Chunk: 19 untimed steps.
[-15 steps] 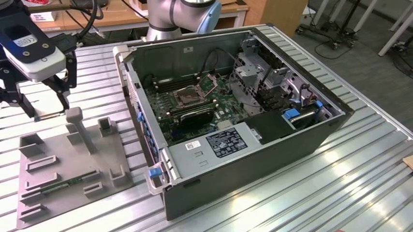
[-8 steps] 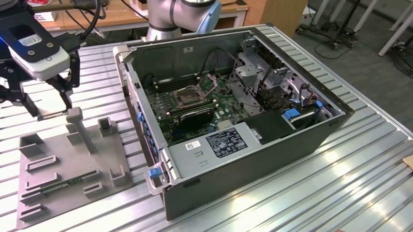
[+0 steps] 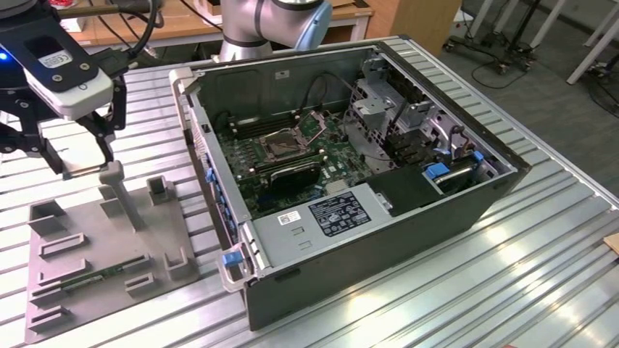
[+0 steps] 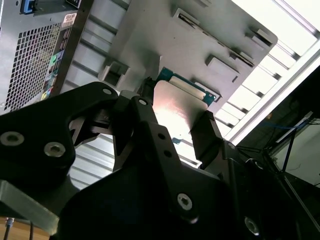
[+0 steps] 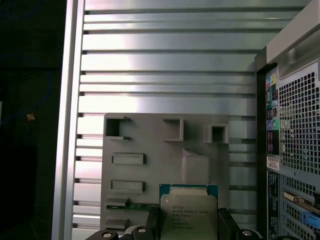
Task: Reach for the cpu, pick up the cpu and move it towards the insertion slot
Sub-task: 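Pick up the cpu and move it towards the insertion slot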
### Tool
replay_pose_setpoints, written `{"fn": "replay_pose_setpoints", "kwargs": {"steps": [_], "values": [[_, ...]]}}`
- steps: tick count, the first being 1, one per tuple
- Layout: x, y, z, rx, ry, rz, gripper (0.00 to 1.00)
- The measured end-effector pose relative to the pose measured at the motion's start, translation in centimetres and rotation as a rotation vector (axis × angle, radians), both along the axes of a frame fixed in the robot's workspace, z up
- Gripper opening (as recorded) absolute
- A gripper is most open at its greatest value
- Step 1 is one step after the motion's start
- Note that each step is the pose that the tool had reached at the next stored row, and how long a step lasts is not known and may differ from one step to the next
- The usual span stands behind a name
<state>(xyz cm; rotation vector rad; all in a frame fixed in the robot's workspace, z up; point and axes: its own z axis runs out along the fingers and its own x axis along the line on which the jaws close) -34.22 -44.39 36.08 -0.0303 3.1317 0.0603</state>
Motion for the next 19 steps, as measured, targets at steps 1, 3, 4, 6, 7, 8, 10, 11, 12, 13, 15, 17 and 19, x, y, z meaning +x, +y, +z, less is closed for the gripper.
{"fn": "replay_pose_setpoints", "kwargs": {"steps": [1, 3, 4, 6, 7, 8, 10, 11, 12, 13, 15, 17, 19], "values": [[0.06, 0.00, 0.00, 0.0000, 0.0000, 0.000, 0.54], [0.18, 0.00, 0.00, -0.0001, 0.0001, 0.000, 0.54], [0.23, 0.00, 0.01, -0.0001, 0.0001, 0.000, 0.54], [0.33, 0.00, 0.00, 0.0000, 0.0000, 0.000, 0.54], [0.37, 0.00, 0.00, 0.0000, 0.0000, 0.000, 0.54], [0.42, 0.00, 0.00, 0.0000, 0.0000, 0.000, 0.54], [0.50, 0.00, 0.01, -0.0001, 0.0001, 0.000, 0.54], [0.54, 0.00, 0.00, -0.0001, 0.0001, 0.000, 0.54], [0.57, 0.00, 0.00, -0.0001, 0.0001, 0.000, 0.54], [0.62, 0.00, 0.00, 0.0000, 0.0001, 0.000, 0.54], [0.76, 0.00, 0.00, 0.0000, 0.0000, 0.000, 0.54], [0.81, 0.00, 0.00, 0.0000, 0.0000, 0.000, 0.54], [0.85, 0.00, 0.00, 0.0000, 0.0001, 0.000, 0.54]]}}
